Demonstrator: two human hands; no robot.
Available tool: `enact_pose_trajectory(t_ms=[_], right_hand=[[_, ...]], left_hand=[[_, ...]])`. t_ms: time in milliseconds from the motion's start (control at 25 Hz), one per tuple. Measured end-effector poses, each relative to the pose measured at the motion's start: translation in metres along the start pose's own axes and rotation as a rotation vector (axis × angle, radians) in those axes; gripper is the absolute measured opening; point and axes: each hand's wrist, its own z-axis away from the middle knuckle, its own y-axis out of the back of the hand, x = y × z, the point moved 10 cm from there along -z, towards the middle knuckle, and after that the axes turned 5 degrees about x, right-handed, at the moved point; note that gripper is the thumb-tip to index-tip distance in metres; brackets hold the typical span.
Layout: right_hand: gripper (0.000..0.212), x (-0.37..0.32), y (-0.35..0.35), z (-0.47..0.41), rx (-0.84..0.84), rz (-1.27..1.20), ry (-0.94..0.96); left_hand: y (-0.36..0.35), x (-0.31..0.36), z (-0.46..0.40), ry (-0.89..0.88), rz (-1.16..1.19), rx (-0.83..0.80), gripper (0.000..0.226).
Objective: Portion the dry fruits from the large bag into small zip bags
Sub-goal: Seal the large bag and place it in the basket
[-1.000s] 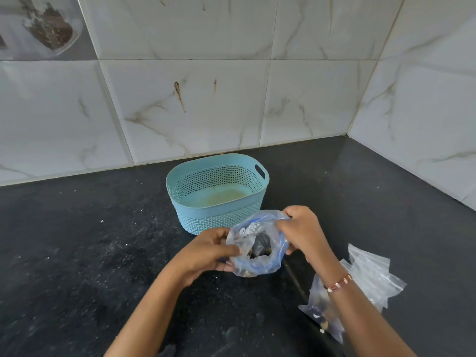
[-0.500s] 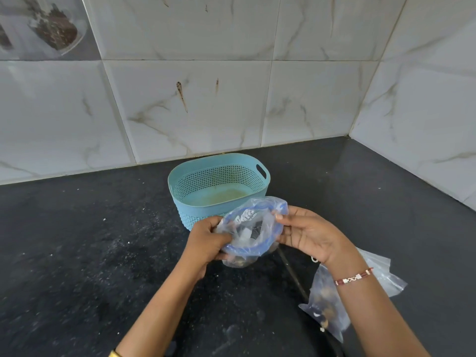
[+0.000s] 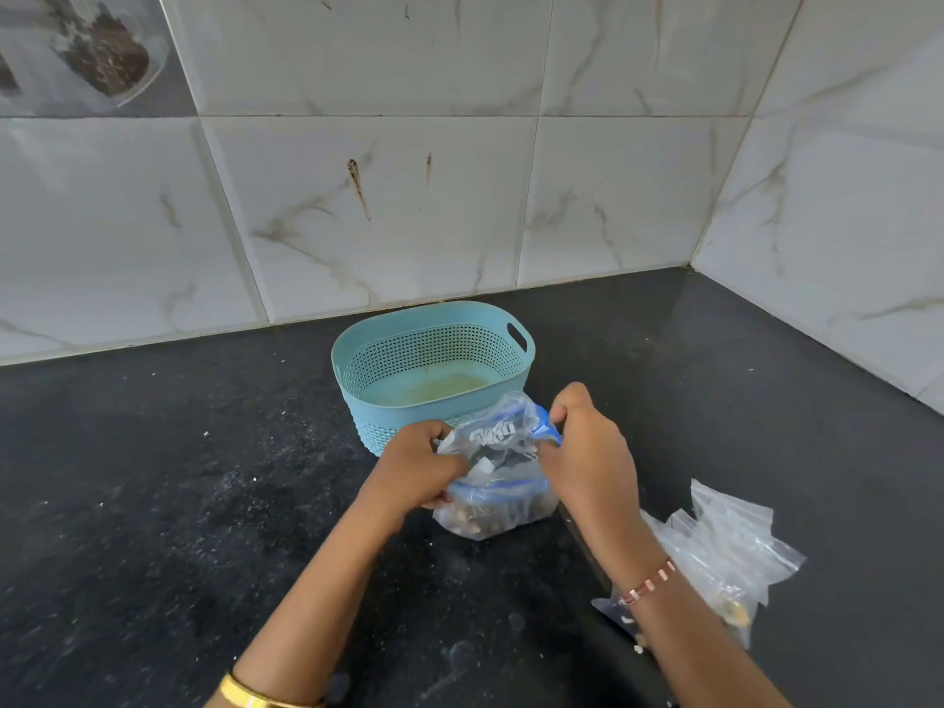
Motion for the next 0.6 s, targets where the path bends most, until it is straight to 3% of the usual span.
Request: enact_pose_trajectory(t_ms=[80,160,320,440,600], right_hand=[[0.026,0.000,0.006,-0.001,0.009,-0.010,0.045],[0.032,-0.021,0.017,0.006,0.105,0.023,0.290],[0.021,-0.053,-0.017,0.036,-0.070,0.125,0.650],[0.007,-0.051,-0.024,0.033,-0.024,0.181,0.660],[0.010,-0.049,-0.020,0.019,-0.008,0.134,0.594]], left_hand=[[-0.010,-0.020,-0.001,0.171,0.304,-0.141,0.012],[-0.011,-0.030,-0.003,0.222,0.395,-0.151,0.012],[-0.011,-0.027,-0.002,0.190,0.486,-0.104,0.021],[-0.003,-0.020,0.001,0.097,0.529,-0.025,0.034],[-0.008,-0.008,0.018,-0.128,0.703,-0.032,0.040]])
